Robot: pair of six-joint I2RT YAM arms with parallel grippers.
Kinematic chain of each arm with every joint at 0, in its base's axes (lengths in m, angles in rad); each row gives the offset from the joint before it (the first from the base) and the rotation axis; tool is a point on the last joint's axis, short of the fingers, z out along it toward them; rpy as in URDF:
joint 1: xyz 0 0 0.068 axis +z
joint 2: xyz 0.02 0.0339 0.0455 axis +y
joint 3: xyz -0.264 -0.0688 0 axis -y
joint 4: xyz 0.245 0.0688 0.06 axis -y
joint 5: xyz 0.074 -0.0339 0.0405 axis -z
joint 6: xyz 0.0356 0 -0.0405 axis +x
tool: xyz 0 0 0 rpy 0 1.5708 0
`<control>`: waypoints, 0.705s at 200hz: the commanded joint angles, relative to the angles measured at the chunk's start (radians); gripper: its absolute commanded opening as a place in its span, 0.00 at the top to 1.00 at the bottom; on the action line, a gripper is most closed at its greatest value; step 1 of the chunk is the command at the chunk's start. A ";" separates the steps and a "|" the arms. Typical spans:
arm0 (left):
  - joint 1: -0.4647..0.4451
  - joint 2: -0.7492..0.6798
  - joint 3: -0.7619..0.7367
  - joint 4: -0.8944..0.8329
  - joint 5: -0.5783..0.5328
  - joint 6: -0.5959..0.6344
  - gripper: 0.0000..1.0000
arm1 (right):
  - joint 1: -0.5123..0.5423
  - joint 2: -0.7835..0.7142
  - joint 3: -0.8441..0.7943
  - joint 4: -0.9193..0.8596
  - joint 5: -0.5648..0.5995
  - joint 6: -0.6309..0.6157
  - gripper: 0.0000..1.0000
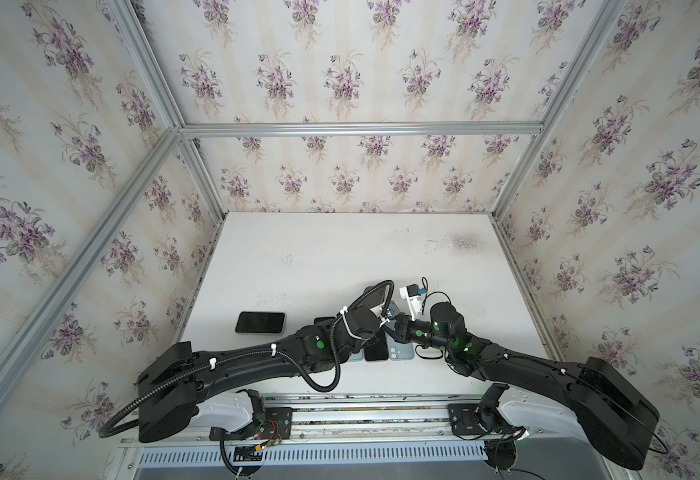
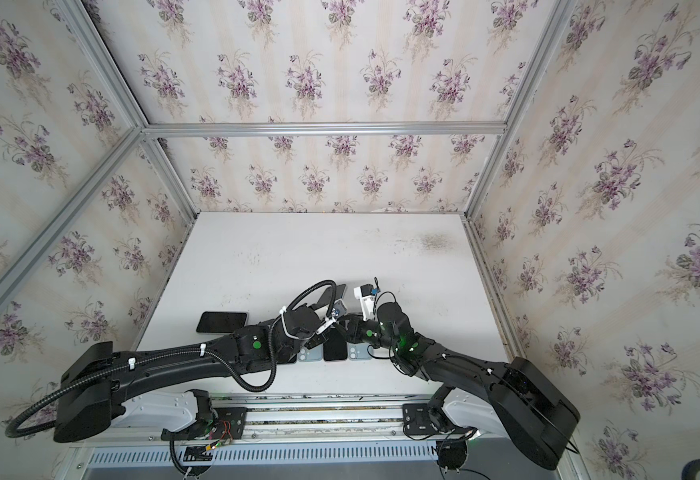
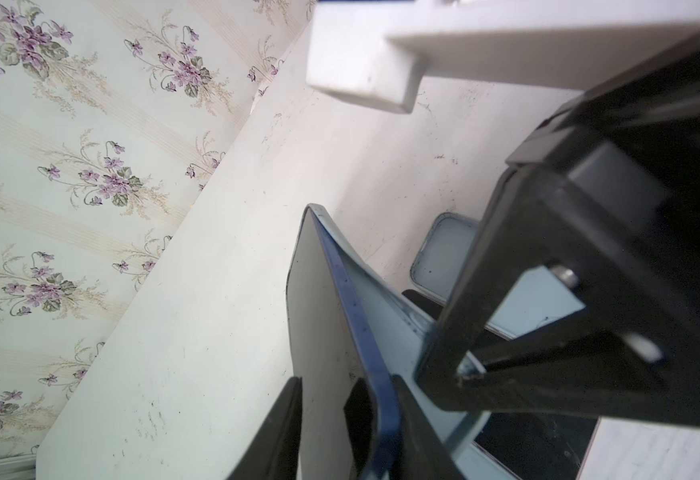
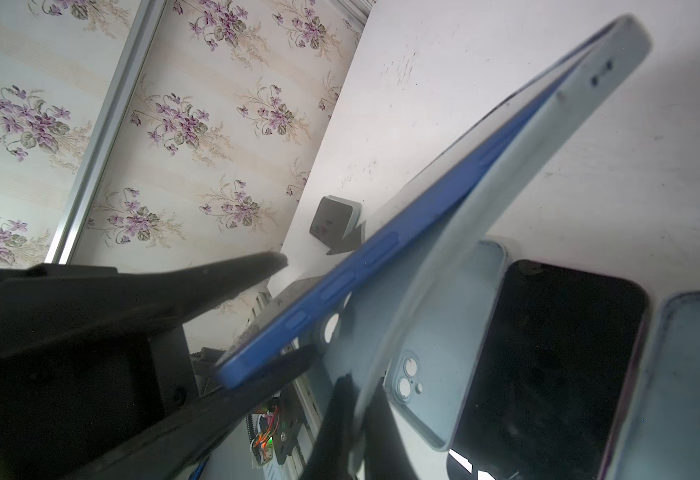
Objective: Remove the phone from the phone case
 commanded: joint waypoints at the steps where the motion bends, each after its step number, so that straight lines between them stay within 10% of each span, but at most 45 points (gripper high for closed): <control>1: -0.009 0.007 0.003 0.051 0.009 0.033 0.75 | 0.001 0.000 0.015 0.093 -0.028 -0.002 1.00; 141: -0.028 -0.207 -0.142 0.149 -0.278 0.029 0.94 | -0.001 0.058 0.062 0.000 0.004 -0.011 1.00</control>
